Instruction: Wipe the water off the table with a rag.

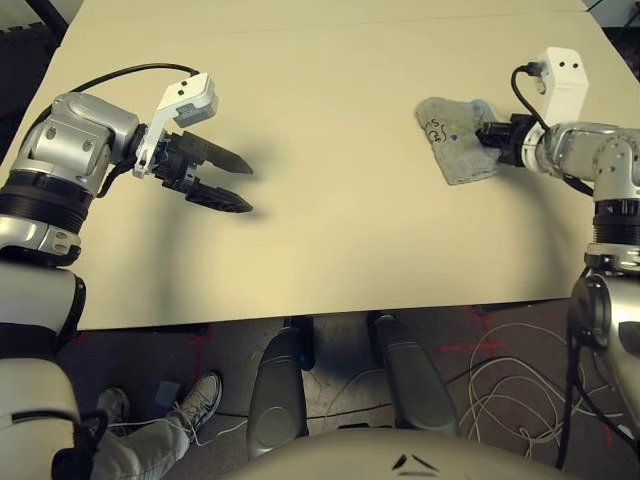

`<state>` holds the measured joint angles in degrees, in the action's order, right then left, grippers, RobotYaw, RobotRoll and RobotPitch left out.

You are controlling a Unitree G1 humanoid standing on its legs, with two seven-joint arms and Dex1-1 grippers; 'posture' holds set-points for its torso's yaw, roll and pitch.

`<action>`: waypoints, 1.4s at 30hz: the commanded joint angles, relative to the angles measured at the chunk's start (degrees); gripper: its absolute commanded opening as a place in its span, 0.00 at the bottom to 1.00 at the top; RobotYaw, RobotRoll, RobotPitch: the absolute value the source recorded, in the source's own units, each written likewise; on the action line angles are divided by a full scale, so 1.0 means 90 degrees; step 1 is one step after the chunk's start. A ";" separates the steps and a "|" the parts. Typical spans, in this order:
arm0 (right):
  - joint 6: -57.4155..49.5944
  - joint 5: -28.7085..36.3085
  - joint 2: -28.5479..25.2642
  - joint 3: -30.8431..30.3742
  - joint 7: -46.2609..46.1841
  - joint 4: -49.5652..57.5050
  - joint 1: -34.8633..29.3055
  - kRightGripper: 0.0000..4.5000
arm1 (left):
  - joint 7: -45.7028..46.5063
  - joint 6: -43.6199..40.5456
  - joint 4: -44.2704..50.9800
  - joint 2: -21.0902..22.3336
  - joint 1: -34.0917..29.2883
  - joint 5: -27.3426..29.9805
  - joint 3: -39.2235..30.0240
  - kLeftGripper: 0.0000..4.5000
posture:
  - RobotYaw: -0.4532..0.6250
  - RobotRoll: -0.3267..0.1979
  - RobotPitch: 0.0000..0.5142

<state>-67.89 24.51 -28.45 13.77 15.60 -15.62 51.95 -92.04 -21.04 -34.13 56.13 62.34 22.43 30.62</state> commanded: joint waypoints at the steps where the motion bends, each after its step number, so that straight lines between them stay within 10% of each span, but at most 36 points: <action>1: -0.1141 0.0672 0.0728 0.0304 -0.0080 0.0965 0.0464 0.01 | -0.0051 0.0014 0.0029 0.0019 0.0049 -0.0058 0.0046 1.00 | 0.24 0.62 0.58; 16: -0.2735 0.1831 0.4481 0.0611 -0.1576 0.2435 0.0645 0.01 | -0.0051 0.0082 0.0140 0.0136 0.0403 0.0040 0.0165 1.00 | 0.26 0.62 0.60; 30: -0.2735 0.2861 0.5130 0.0086 -0.2223 0.1454 0.0286 0.01 | -0.0051 -0.0303 0.1223 0.1289 0.0328 0.0398 0.0395 1.00 | 0.32 0.62 0.62; 42: -0.2735 0.4499 0.5651 0.0307 -0.3090 0.0354 0.0611 0.01 | -0.0051 -0.0319 0.1152 0.1219 0.0130 0.0389 0.0309 1.00 | 0.31 0.62 0.62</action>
<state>-91.36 61.91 8.30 15.16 -10.53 -11.17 57.21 -92.05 -23.94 -23.46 67.21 64.33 25.74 33.31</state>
